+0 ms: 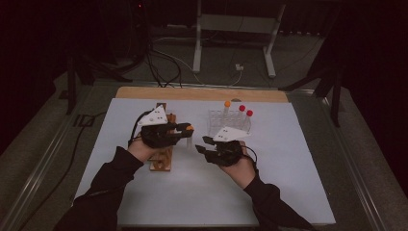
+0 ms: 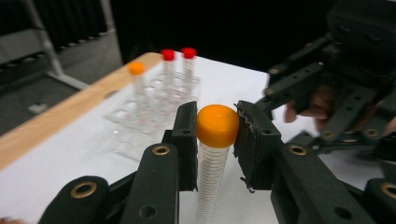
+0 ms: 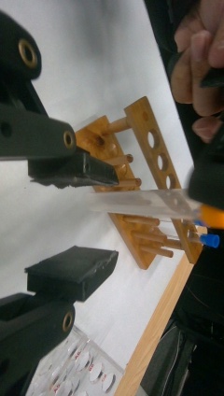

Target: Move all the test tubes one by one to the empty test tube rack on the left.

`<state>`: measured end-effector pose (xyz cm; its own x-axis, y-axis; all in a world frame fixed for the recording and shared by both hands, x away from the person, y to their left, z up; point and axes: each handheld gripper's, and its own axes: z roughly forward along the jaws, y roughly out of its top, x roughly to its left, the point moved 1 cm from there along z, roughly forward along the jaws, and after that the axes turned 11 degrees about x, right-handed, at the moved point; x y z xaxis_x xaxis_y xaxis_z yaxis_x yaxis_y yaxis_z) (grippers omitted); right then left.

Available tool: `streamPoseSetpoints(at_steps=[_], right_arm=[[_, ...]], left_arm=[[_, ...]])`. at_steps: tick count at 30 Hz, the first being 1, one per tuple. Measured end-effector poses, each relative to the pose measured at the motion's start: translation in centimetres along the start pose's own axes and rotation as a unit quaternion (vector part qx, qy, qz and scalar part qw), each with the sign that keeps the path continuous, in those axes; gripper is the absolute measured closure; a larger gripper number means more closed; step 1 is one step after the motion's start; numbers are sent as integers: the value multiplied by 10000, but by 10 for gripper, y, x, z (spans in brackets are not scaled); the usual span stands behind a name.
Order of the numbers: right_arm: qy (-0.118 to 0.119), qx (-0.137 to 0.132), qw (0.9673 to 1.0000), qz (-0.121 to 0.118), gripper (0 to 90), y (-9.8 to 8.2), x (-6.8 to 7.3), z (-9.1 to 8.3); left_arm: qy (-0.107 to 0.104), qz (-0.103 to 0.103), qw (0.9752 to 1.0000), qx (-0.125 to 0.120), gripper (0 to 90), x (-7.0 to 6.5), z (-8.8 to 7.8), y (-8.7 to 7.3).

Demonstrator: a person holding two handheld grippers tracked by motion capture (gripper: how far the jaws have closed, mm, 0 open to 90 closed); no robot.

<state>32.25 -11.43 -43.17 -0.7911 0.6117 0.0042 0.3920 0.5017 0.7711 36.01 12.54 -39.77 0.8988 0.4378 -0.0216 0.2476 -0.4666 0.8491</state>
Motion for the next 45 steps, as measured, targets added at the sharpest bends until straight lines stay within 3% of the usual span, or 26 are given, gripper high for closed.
streamPoseSetpoints(at_steps=[9,14,23,35,45], right_arm=[[-77,-164,9997,154,306,-1,-3,-4],[-136,-159,9996,189,230,-1,-3,-2],[-37,-248,9994,237,90,-2,-5,-4],[29,-283,9993,235,35,-4,-7,-5],[43,-272,9994,203,35,-4,-6,-4]], left_arm=[[461,-189,9986,-149,716,22,-26,2],[636,-288,9973,-237,716,34,-37,-1],[1033,-516,9929,-295,716,57,-50,-7],[1413,-840,9862,-188,715,79,-47,-25],[1409,-1068,9842,-59,716,85,-36,-43]])
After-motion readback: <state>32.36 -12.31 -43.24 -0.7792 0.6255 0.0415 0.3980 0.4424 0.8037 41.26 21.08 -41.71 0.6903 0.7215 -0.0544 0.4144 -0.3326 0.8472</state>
